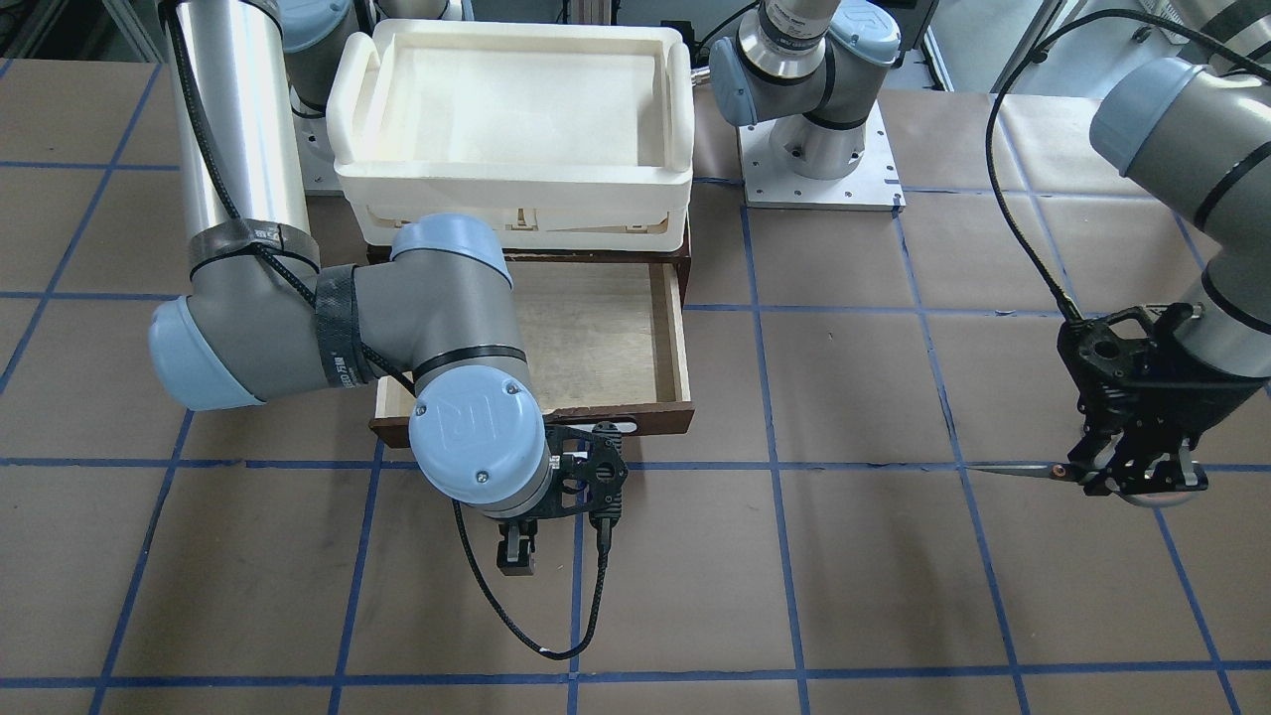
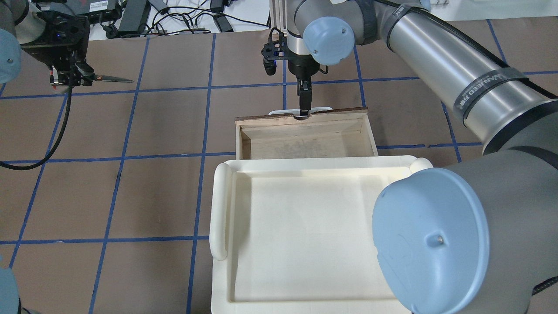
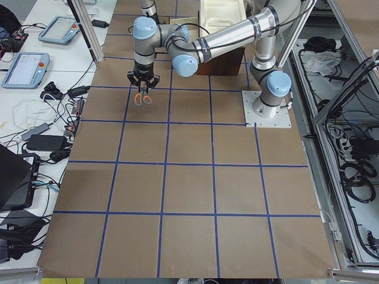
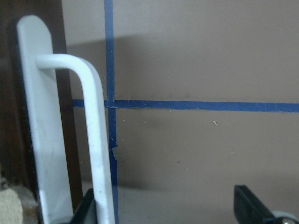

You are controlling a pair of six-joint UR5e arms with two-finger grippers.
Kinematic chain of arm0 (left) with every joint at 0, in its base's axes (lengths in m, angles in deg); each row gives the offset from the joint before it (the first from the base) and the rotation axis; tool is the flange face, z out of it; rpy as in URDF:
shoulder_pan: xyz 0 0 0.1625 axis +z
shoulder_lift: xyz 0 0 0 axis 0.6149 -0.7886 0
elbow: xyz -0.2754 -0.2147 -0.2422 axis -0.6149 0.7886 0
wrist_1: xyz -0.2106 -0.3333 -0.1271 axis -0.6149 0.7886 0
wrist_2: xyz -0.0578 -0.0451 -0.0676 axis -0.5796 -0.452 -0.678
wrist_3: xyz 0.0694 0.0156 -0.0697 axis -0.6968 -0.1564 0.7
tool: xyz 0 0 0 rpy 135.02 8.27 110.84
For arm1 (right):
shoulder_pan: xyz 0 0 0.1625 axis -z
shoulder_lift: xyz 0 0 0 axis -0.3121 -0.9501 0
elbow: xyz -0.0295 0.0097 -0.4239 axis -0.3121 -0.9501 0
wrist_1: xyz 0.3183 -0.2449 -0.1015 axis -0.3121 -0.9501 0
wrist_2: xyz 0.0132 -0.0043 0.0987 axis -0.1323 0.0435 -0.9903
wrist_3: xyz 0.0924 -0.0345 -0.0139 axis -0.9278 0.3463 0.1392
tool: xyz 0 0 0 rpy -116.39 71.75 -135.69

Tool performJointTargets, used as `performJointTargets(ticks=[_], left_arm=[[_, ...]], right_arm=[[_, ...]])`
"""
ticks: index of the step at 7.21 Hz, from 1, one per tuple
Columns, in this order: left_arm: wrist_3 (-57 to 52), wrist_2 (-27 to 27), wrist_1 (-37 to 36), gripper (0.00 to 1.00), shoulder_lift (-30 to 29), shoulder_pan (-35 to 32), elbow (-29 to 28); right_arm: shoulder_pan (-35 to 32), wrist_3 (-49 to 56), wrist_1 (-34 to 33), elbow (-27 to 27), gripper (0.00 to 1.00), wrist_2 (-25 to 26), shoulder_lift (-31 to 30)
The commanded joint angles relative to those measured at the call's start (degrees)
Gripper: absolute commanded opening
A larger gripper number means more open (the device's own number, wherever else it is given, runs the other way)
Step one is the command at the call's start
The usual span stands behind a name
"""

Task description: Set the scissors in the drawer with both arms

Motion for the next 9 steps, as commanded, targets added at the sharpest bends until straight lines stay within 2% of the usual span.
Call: performJointTargets(ticks=[1, 3, 5, 7, 9], left_arm=[[2.07, -0.49, 0.04, 0.0, 0.85, -2.24, 0.0], [2.78, -0.05, 3.01, 0.0, 1.99, -4.97, 0.09], [4.09, -0.13, 3.21, 0.0, 2.26, -8.48, 0.17], [6.29, -0.66, 3.3, 0.0, 2.0, -10.42, 0.18], [11.8, -0.66, 4.61, 0.0, 2.26, -16.2, 0.18]], right_arm=[[0.03, 0.19, -0.15, -0.1, 1.0, 0.0, 0.0], [0.12, -0.86, -0.33, -0.53, 1.0, -0.26, -0.44], [0.46, -3.68, -0.51, -0.36, 1.0, -2.98, -4.02], [3.35, -7.26, 2.11, 0.6, 1.0, -2.81, -11.65], [6.25, -14.82, 2.66, 5.76, 1.0, -2.46, -19.91]])
